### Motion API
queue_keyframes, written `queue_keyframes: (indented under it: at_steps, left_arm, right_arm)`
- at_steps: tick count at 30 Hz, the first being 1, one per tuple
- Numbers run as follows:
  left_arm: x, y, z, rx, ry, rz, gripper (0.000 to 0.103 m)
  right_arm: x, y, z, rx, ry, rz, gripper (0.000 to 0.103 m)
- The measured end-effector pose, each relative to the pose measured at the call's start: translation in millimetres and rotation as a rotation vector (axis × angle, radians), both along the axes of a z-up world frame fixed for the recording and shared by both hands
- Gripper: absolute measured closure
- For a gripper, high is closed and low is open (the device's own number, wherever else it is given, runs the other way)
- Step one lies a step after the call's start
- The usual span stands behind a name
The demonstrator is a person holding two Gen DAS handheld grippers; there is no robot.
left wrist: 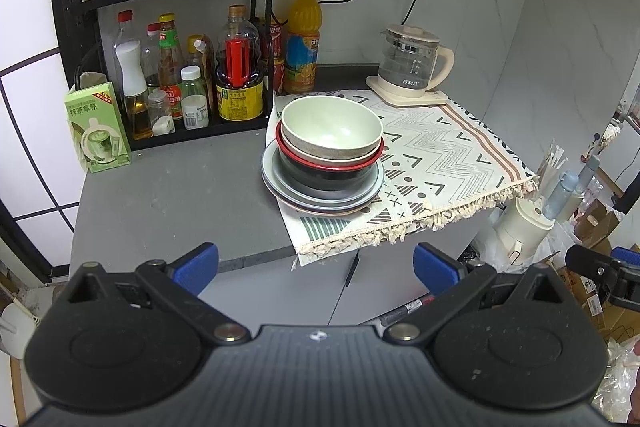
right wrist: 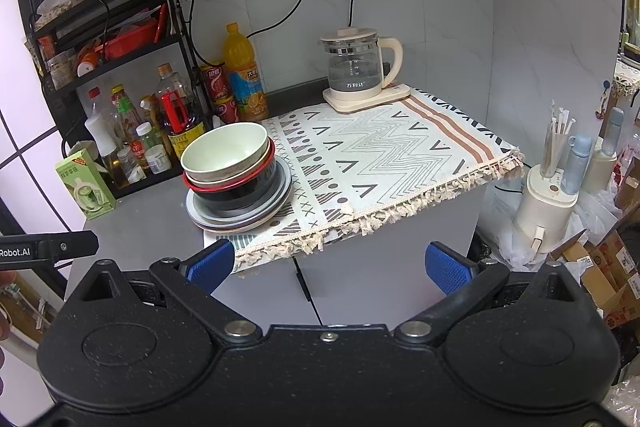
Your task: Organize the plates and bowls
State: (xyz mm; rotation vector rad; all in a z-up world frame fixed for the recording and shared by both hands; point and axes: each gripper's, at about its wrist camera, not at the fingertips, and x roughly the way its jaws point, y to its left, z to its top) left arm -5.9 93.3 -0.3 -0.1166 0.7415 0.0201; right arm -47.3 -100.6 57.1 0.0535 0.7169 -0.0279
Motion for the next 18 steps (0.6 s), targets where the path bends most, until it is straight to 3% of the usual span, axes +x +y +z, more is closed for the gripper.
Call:
queue_keyframes:
  at_steps: [18]
  left_arm:
    - [-17.3,-2.2,1.0,-0.011,0.021,0.020,0.001]
  right_arm:
    - [-13.5,0.8,-0.3,-0.008,0.022,0.008,0.001]
